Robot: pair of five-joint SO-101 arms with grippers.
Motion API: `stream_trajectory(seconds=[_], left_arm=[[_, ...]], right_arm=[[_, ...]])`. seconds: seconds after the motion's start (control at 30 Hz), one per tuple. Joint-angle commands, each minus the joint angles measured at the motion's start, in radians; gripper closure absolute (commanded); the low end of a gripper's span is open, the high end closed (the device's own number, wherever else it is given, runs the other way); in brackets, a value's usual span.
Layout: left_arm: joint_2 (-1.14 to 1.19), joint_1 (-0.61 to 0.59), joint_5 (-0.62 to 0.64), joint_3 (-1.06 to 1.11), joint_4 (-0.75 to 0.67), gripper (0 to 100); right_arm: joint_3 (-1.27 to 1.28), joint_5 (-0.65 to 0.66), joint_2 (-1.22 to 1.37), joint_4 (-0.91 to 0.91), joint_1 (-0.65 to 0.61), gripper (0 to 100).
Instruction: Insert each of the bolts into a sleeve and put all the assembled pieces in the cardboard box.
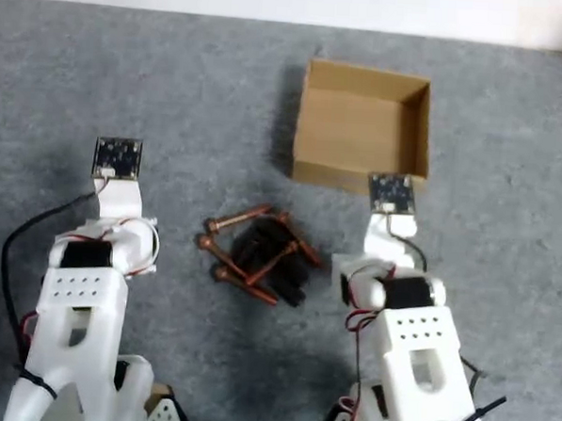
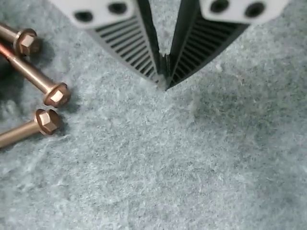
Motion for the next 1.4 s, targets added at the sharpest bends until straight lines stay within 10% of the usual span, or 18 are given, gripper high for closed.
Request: stream_trajectory(seconds=[0.0,0.4,0.67,1.37], left_arm=[[-0.071,0.024,-0.008,0.013,0.0,98],[-0.591,0.105,-0.058,0.217,0.097,98],[-0.618,0.094,-0.058,0.16,0.152,98],[0.355,-0.214,0.104,-0.254,-0.008,98]], right_arm=[[-0.007,-0.011,-0.068,-0.002,0.038,66.0],[0.229,-0.002,-0.677,0.05,0.05,66.0],[0.216,0.063,-0.493,0.041,0.048,66.0],[-0.38,0.221,0.277,0.173,-0.398,66.0]])
